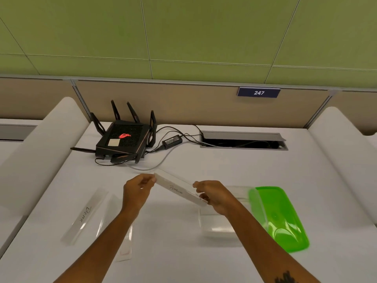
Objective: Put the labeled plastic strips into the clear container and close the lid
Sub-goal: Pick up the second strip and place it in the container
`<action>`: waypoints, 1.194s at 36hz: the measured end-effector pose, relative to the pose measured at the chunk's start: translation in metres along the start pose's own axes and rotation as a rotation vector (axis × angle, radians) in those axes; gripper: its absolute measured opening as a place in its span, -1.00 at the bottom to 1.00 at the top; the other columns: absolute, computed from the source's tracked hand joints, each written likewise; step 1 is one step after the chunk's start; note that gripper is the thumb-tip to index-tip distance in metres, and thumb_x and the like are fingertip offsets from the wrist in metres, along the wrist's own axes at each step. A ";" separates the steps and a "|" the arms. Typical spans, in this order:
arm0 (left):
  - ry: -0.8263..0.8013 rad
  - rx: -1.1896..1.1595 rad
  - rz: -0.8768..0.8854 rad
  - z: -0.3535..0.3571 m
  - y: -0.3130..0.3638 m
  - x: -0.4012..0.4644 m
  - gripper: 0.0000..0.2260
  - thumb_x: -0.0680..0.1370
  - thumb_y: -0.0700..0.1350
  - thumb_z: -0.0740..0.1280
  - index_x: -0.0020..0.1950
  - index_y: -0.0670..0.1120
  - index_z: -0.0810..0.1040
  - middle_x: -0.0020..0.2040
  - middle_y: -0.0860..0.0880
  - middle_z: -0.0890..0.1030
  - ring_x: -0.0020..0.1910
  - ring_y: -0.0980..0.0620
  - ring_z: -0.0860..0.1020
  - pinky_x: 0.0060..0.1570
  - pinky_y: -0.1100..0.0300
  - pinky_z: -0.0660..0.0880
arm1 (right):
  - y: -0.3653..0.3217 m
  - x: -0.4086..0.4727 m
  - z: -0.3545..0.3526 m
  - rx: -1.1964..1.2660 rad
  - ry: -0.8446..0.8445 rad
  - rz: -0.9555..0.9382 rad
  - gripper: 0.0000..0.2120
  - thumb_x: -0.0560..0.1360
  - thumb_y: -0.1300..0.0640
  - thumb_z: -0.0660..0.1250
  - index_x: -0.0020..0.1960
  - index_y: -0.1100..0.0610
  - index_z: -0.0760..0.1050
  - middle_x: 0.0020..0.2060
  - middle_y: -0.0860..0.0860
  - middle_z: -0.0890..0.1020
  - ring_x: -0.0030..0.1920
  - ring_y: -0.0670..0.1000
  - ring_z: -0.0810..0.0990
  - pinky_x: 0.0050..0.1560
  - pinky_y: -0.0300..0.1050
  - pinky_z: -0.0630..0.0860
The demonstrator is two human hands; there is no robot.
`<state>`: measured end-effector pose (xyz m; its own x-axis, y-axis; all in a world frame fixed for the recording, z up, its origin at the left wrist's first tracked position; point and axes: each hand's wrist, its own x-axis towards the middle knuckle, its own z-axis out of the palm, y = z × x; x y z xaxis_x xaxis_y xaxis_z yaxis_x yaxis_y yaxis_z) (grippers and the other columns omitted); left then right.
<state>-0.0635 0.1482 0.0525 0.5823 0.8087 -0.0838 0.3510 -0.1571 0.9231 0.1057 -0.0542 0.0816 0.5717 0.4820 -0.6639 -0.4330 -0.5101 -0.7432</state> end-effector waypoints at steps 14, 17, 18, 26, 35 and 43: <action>-0.054 0.022 0.152 0.064 0.037 -0.030 -0.93 0.56 -0.04 0.44 -0.01 -0.01 0.70 -0.17 0.08 0.73 -0.20 0.09 0.71 -0.14 0.08 0.70 | 0.028 -0.012 -0.079 -0.342 -0.042 -0.273 -0.36 0.22 0.20 0.71 0.25 0.07 0.61 0.04 0.03 0.68 -0.04 -0.04 0.68 -0.22 -0.25 0.62; -0.070 0.032 0.185 0.077 0.044 -0.035 -0.93 0.56 -0.05 0.44 -0.03 -0.02 0.70 -0.16 0.09 0.73 -0.20 0.10 0.71 -0.15 0.10 0.69 | 0.032 -0.011 -0.092 -0.443 -0.031 -0.322 -0.44 0.21 0.17 0.71 0.18 0.05 0.66 -0.02 0.00 0.71 -0.11 -0.05 0.69 -0.21 -0.25 0.62; -0.071 0.025 0.191 0.081 0.046 -0.036 -0.93 0.56 -0.06 0.44 -0.04 -0.03 0.70 -0.16 0.09 0.73 -0.21 0.10 0.71 -0.15 0.09 0.69 | 0.034 -0.012 -0.096 -0.475 -0.023 -0.336 -0.44 0.21 0.14 0.71 0.19 0.04 0.66 -0.02 0.00 0.71 -0.10 -0.03 0.69 -0.16 -0.22 0.64; -0.082 -0.001 0.165 0.114 0.060 -0.053 -0.96 0.53 -0.08 0.48 -0.07 -0.02 0.71 -0.18 0.07 0.73 -0.21 0.08 0.70 -0.10 0.02 0.67 | 0.046 -0.012 -0.134 -1.013 0.110 -0.522 -0.27 0.37 -0.24 0.55 0.45 -0.04 0.44 0.18 -0.06 0.57 0.15 0.02 0.57 0.15 -0.06 0.52; -0.117 0.054 0.121 0.138 0.059 -0.071 -0.94 0.50 -0.01 0.51 -0.09 0.02 0.73 -0.22 0.09 0.73 -0.22 0.08 0.70 -0.11 0.03 0.67 | 0.059 -0.003 -0.168 -1.380 0.163 -0.722 -0.31 0.48 -0.26 0.39 0.49 0.00 0.31 0.29 0.00 0.56 0.12 0.18 0.63 0.08 0.07 0.54; -0.130 0.278 0.092 0.148 0.056 -0.082 -0.93 0.52 0.01 0.48 -0.11 0.04 0.72 -0.14 0.14 0.70 -0.18 0.16 0.66 -0.17 0.18 0.63 | 0.063 0.010 -0.180 -1.502 0.080 -0.748 -0.40 0.53 -0.17 0.38 0.45 0.08 0.33 0.28 0.03 0.52 0.11 0.18 0.63 -0.05 0.02 0.52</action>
<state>0.0171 -0.0108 0.0553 0.7032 0.7076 -0.0688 0.4692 -0.3892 0.7927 0.2097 -0.2097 0.0432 0.3816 0.9057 -0.1848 0.9081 -0.4046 -0.1079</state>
